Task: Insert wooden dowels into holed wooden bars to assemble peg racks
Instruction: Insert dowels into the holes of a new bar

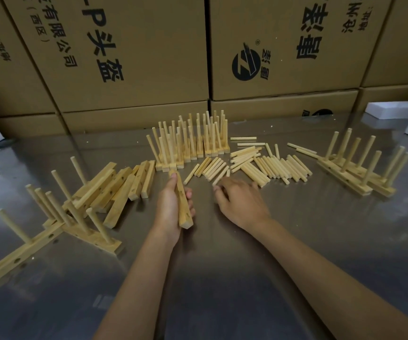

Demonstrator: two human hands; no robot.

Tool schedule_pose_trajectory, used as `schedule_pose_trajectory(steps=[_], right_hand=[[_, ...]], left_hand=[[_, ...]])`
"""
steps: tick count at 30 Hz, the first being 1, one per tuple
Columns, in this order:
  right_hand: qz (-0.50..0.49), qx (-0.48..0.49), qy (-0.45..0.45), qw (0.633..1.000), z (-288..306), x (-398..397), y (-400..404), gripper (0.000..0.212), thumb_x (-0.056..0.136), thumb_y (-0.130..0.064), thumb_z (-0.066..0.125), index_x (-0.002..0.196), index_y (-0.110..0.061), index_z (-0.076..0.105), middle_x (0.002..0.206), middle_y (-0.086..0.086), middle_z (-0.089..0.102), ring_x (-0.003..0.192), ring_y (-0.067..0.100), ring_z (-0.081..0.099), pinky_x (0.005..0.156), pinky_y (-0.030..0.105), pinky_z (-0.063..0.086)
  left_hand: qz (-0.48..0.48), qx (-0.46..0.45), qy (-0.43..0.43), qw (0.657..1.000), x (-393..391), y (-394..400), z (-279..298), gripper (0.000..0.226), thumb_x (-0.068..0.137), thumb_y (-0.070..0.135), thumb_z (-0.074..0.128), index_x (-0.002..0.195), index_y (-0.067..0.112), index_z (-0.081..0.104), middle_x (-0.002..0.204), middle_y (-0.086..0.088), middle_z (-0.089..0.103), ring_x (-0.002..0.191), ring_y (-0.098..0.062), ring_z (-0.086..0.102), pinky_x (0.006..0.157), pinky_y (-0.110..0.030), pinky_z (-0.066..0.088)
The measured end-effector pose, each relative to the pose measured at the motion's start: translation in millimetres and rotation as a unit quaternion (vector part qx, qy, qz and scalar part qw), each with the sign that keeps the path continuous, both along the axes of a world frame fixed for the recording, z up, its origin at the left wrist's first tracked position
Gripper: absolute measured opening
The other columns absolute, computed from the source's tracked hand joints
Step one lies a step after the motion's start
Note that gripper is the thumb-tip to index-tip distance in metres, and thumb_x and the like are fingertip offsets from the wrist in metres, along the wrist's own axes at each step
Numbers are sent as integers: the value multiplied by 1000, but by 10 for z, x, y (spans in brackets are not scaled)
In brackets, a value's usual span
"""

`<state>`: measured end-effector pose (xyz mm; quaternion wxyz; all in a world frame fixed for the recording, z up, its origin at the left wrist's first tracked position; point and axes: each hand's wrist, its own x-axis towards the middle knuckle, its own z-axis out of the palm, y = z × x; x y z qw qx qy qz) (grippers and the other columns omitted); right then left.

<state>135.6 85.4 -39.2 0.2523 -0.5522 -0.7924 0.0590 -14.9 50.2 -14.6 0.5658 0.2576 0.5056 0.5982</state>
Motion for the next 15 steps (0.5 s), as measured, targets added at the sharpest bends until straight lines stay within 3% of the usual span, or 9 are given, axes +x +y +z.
schedule_pose_trajectory(steps=[1, 3, 5, 8, 11, 13, 15], right_hand=[[-4, 16, 35, 999, -7, 16, -43, 22, 100, -33, 44, 87, -19, 55, 92, -3, 61, 92, 19, 57, 85, 38, 40], [-1, 26, 99, 995, -51, 91, -119, 18, 96, -24, 55, 81, -17, 51, 87, -2, 53, 81, 17, 52, 74, 35, 45], [-4, 15, 108, 994, -60, 178, -196, 11, 91, -15, 62, 88, -17, 51, 97, -3, 46, 83, 15, 50, 72, 29, 43], [-22, -27, 110, 993, -86, 303, -277, 13, 91, -15, 64, 103, -14, 58, 109, -3, 42, 92, 15, 51, 81, 26, 43], [-44, -10, 69, 997, -75, 376, -392, 3, 93, -18, 61, 92, -21, 61, 103, -5, 47, 96, 14, 49, 85, 29, 41], [-42, 8, 91, 995, -53, 402, -474, 11, 95, -18, 57, 89, -26, 53, 93, -9, 52, 87, 13, 52, 71, 28, 40], [-6, 10, 166, 986, -4, 417, -527, 13, 95, -15, 54, 92, -27, 50, 82, -11, 57, 71, 12, 56, 58, 32, 40]], left_hand=[[-4, -2, -2, 1000, -9, 1, -1, 40, 104, 43, 42, 79, 16, 54, 55, 2, 48, 40, -11, 38, 37, -20, 33], [-19, 1, -13, 1000, -26, -2, 1, 35, 104, 42, 43, 84, 16, 56, 56, 2, 48, 40, -11, 38, 36, -20, 32], [-35, 7, -15, 999, -34, -6, 1, 29, 103, 40, 44, 97, 16, 59, 58, 2, 49, 41, -11, 39, 36, -20, 33], [-57, 15, 10, 998, -33, -22, -11, 32, 102, 39, 45, 114, 15, 62, 62, 1, 51, 45, -13, 41, 40, -23, 38], [-89, 27, 10, 996, -7, -72, -7, 31, 101, 38, 48, 110, 14, 65, 61, 0, 53, 48, -14, 47, 44, -26, 47], [-120, 36, 14, 992, 3, -99, -2, 30, 100, 37, 50, 110, 13, 63, 62, 0, 55, 48, -14, 48, 42, -26, 46], [-165, 50, 37, 984, 35, -117, -10, 31, 100, 35, 50, 125, 18, 58, 66, -1, 57, 46, -14, 46, 40, -26, 42]])
